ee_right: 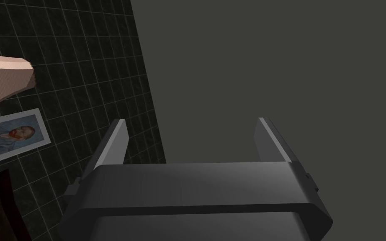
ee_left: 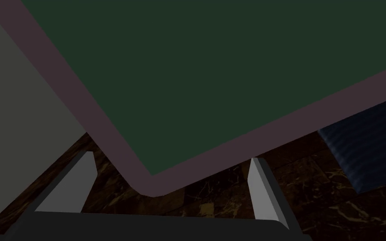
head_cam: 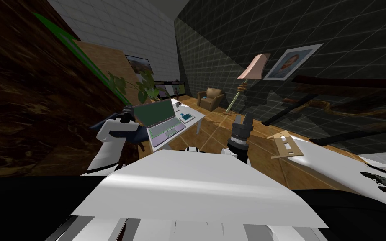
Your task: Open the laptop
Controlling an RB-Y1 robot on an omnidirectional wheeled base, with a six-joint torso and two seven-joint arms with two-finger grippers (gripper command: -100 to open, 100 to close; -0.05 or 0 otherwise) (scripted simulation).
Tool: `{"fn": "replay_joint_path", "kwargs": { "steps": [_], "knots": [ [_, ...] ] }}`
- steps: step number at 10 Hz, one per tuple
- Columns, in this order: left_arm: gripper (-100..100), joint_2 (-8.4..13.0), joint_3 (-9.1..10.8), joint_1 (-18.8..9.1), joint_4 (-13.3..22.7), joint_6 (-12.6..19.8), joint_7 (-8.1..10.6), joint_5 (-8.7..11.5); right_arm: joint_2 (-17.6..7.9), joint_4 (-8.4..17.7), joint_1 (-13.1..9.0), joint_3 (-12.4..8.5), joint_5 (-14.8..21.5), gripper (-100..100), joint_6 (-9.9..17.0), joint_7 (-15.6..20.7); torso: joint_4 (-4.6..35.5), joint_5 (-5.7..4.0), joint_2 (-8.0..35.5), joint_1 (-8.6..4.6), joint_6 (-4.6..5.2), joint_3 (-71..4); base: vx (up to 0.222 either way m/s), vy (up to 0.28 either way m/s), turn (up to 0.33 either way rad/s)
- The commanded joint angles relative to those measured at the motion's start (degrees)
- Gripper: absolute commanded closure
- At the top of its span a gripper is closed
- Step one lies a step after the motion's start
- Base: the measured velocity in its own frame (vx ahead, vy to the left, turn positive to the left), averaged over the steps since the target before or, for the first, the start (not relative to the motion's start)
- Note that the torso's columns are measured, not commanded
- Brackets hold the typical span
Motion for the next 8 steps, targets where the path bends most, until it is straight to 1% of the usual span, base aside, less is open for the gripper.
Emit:
{"fn": "replay_joint_path", "kwargs": {
  "steps": [1,2,3,4,5,6,7,8],
  "knots": [
    [100,0.08,0.05,-0.02,-0.01,0.15,-0.02,0.02,0.0,0.0,0.0,0.0,0.0,0,0.0,0.0,-0.01,0.01,0.1,-0.13,0.01,0.04,0.005,0.009,0.014],
    [100,-2.33,1.32,-0.88,1.52,-2.74,0.11,-2.62,0.01,0.0,-0.01,0.01,0.0,0,0.0,0.0,0.01,0.0,0.21,-0.22,0.02,0.12,0.023,-0.038,0.146],
    [100,-2.33,1.32,-0.88,1.52,-4.01,0.11,-2.62,0.02,0.0,0.0,0.01,0.0,0,0.0,0.0,-0.05,0.12,0.21,-0.17,-0.25,0.15,0.029,-0.055,0.125],
    [100,-2.33,1.32,-0.88,1.52,-5.1,0.11,-2.62,0.01,0.0,0.0,0.01,0.0,0,0.0,0.0,-0.02,0.14,0.26,-0.05,-0.21,0.18,0.013,-0.029,0.032],
    [100,-4.77,2.54,-1.73,3.09,-6.95,0.25,-5.24,0.01,0.0,-0.01,0.01,0.0,0,0.0,0.0,0.04,0.08,0.28,0.01,-0.04,0.17,0.017,-0.038,0.128],
    [100,-4.77,2.54,-1.73,3.09,-8.73,0.25,-5.24,0.02,0.0,-0.01,0.01,0.0,0,0.0,0.0,-0.04,0.2,0.23,0.09,-0.27,0.17,0.025,-0.053,0.117],
    [100,-4.77,2.54,-1.73,3.09,-10.33,0.25,-5.24,0.01,0.0,-0.01,0.01,0.0,0,0.0,0.0,-0.03,0.19,0.21,0.16,-0.24,0.14,0.009,-0.03,0.033],
    [100,-7.2,3.77,-2.59,4.65,-12.04,0.39,-7.86,0.01,0.0,-0.01,0.01,0.0,0,0.0,0.0,0.01,0.11,0.19,0.12,-0.03,0.11,0.013,-0.037,0.119]
  ]
}}
